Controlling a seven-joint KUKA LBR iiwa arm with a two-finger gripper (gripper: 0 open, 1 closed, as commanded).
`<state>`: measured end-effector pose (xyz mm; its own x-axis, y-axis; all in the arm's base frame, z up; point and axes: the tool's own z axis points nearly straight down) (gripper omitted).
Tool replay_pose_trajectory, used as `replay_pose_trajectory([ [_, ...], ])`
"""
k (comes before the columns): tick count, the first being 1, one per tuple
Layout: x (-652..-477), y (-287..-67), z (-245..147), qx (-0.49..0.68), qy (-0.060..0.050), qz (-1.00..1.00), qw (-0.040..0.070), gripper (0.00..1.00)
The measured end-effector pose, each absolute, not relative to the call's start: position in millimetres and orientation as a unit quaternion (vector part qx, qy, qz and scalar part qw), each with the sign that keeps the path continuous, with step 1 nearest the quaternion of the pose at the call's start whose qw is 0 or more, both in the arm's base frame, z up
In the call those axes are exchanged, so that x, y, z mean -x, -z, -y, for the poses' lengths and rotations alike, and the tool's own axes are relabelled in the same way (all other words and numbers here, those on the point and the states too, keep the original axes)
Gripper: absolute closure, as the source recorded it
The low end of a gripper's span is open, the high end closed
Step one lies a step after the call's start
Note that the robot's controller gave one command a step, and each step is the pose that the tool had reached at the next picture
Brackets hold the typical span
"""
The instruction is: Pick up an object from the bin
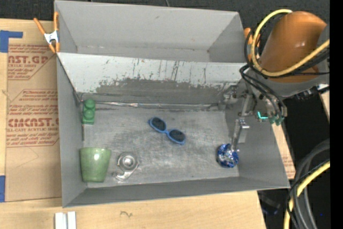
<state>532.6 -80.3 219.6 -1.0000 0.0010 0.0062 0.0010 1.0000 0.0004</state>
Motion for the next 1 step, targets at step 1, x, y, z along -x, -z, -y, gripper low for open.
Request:
replay_pose_trajectory([
  [1, -514.9, -66.8, 119.3, 0.0, 0.0, 1.0, -0.002, 0.0],
])
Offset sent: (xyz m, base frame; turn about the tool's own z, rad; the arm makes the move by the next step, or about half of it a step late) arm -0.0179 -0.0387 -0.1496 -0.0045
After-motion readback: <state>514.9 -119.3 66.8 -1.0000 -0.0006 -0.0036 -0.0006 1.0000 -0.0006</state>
